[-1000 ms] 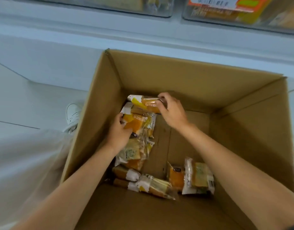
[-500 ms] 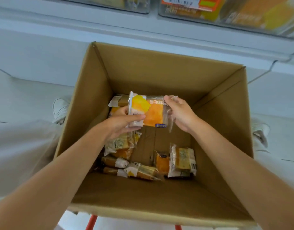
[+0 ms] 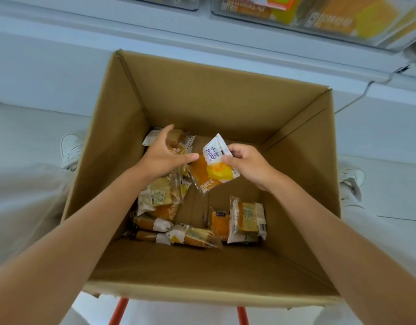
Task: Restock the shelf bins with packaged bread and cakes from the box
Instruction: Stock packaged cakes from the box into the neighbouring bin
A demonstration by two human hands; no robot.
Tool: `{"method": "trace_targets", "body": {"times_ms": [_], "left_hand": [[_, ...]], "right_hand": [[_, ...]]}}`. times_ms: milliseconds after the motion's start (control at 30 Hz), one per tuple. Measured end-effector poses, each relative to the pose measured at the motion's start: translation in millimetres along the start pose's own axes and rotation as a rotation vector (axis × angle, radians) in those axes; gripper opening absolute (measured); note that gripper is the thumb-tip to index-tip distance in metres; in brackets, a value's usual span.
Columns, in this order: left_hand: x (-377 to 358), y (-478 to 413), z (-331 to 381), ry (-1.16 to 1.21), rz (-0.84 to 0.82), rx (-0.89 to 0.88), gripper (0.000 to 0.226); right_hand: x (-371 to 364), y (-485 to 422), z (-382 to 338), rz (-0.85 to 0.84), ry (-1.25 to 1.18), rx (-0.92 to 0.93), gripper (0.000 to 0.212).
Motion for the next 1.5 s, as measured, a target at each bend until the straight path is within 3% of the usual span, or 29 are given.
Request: {"method": "trace_targets", "body": {"times_ms": [67, 100, 200, 267, 367, 433, 600, 767, 867, 967, 1100, 1167, 1267, 1400, 1500], "left_hand": [[-14.2, 4.6, -39.2, 0.158, -0.123, 0.261, 0.136], [-26.5, 9.1, -51.4, 0.288, -0.206, 0.344, 0.128], [-49.3, 12.9, -59.5, 0.525, -0.345, 0.386, 0.069], [-45.1, 6.2, -61.8, 0.554, -0.280, 0.362, 0.043], [-24.8, -3.3, -64.9, 0.469, -0.101, 0.290, 0.017], [-19.3, -6.0, -67.5, 0.524, -0.044, 0.261, 0.012], [-8.9, -10.9, -68.1, 0.547, 0.063, 0.173, 0.019], [-0.6, -13.8, -69.5, 0.502, 0.133, 0.155, 0.011], [6.4, -13.6, -71.4, 0.525, 0.184, 0.145, 0.022], [12.3, -14.5, -76.9, 0.515, 0.225, 0.139, 0.026], [15.7, -17.2, -73.4, 0.441, 0.254, 0.085, 0.017], [12.9, -18.2, -68.3, 0.385, 0.249, 0.057, 0.016], [15.7, -17.1, -53.4, 0.304, 0.288, 0.004, 0.011], [19.6, -9.8, -17.2, 0.288, 0.222, -0.041, 0.009], [14.1, 0.2, 15.1, 0.285, 0.042, -0.070, 0.041]], "right_hand": [[-3.6, 4.2, 21.1, -0.029, -0.234, -0.088, 0.024], [-7.1, 6.4, 29.2, -0.059, -0.368, -0.125, 0.027], [-14.1, 9.5, 50.1, -0.089, -0.591, -0.216, 0.031], [-13.6, 14.9, 75.5, -0.061, -0.351, -0.363, 0.044], [-19.4, 31.5, 129.2, -0.193, 0.346, -0.674, 0.060], [-31.7, 28.3, 157.4, -0.226, 0.362, -0.732, 0.060], [-20.9, -20.7, 152.9, 0.156, 0.070, -0.493, 0.068], [-22.7, -56.0, 137.5, -0.145, 0.837, -0.210, 0.070], [-30.1, -73.6, 145.7, -0.183, 1.050, -0.114, 0.073], [-32.8, -86.1, 137.3, -0.124, 1.154, -0.001, 0.060], [-18.2, -83.7, 105.5, 0.027, 0.975, 0.088, 0.028], [-5.5, -80.3, 88.2, 0.070, 0.833, 0.077, 0.023], [7.2, -73.3, 53.6, -0.006, 0.607, 0.039, 0.028], [9.0, -38.0, -25.1, -0.152, 0.539, 0.159, 0.026], [11.8, -14.7, -68.7, -0.205, 0.576, 0.176, 0.031]]}}
Point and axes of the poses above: each hand's wrist, its own y-axis away from the middle knuckle, its own x-axis out of the back of the hand, z = x × y, the point moved 8 cm from there along -y, towards the middle knuckle, and after that the axes turned 5 degrees about -z, right-handed, at the moved point
